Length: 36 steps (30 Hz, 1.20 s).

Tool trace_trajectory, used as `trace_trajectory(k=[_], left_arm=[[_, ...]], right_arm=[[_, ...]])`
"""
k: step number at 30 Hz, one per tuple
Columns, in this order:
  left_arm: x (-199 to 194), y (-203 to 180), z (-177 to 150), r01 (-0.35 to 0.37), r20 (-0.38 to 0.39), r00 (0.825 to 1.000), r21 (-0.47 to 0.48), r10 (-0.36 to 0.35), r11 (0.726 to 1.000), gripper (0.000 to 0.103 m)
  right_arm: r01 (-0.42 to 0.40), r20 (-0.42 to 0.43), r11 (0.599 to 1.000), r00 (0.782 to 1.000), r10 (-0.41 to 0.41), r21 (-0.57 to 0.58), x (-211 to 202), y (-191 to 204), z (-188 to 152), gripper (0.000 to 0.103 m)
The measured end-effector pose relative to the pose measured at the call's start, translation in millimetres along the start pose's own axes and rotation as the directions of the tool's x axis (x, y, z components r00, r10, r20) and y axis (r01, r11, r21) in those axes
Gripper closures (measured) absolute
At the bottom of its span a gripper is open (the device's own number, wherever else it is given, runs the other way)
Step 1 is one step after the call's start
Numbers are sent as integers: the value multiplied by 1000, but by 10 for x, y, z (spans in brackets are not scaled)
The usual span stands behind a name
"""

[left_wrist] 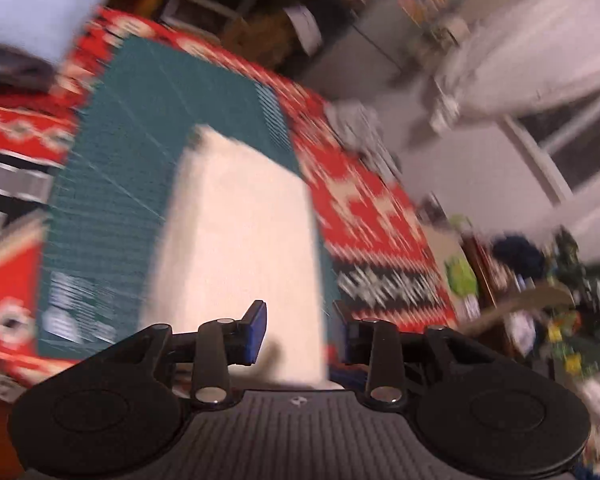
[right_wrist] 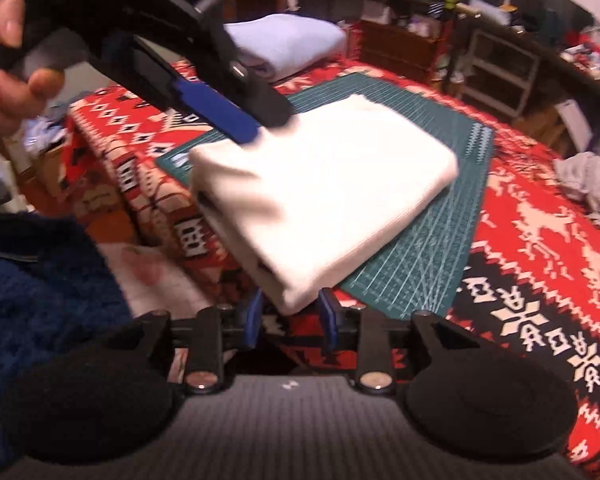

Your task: Fold clothes

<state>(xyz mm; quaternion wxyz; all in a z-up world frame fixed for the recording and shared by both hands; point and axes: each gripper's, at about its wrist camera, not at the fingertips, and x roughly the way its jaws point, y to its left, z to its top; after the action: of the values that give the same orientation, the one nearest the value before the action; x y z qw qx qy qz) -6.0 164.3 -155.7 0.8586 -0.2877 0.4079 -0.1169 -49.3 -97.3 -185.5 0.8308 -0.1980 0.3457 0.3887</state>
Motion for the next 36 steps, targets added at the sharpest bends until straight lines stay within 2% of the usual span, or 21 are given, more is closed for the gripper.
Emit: trace_trajectory(k=[2, 4, 8, 13, 15, 18, 20, 23, 25, 27, 30, 32, 36], left_arm=[[-72, 174, 35, -59, 33, 998, -15, 59, 998, 67], [-70, 348, 29, -77, 14, 997, -58, 78, 995, 66], [33, 450, -56, -36, -40, 999, -101, 32, 994, 65], [166, 418, -62, 28, -57, 998, -147, -37, 989, 64], [214, 379, -41, 32, -52, 998, -144, -40, 989, 63], [302, 353, -33, 41, -54, 997, -153, -50, 987, 63], [366, 342, -47, 49, -63, 996, -159, -60, 986, 66], [419, 343, -90, 59, -79, 994, -165, -73, 984, 68], [406, 360, -105, 66, -76, 994, -168, -79, 984, 69], [362, 389, -109, 69, -57, 995, -174, -80, 982, 75], [279, 464, -95, 81, -3, 997, -200, -83, 976, 80], [246, 513, -74, 77, 32, 997, -219, -71, 973, 92], [303, 564, -10, 65, 52, 997, -237, -54, 969, 95]], right_arm=[[24, -13, 1000, 1000, -24, 6, 39, -2, 2, 86], [35, -23, 999, 999, -35, 13, 50, -17, 17, 88], [66, -10, 997, 998, -66, 47, -1, -100, 78, 90], [131, 3, 979, 991, -133, 154, -30, -467, 149, 90], [157, -3, 971, 987, -159, 178, -9, -628, 162, 89], [134, -9, 963, 991, -136, 232, -18, -779, 95, 90], [122, -19, 961, 992, -121, 246, 4, -772, 28, 98], [129, -24, 962, 992, -127, 241, -10, -684, -92, 103], [128, -8, 958, 991, -130, 255, -71, -652, -152, 103], [132, 15, 954, 990, -141, 269, -173, -653, -151, 103], [103, 94, 949, 986, -136, 297, -381, -683, -23, 102], [70, 142, 955, 983, -115, 289, -446, -684, 132, 101], [10, 160, 973, 986, -48, 232, -261, -593, 481, 99]])
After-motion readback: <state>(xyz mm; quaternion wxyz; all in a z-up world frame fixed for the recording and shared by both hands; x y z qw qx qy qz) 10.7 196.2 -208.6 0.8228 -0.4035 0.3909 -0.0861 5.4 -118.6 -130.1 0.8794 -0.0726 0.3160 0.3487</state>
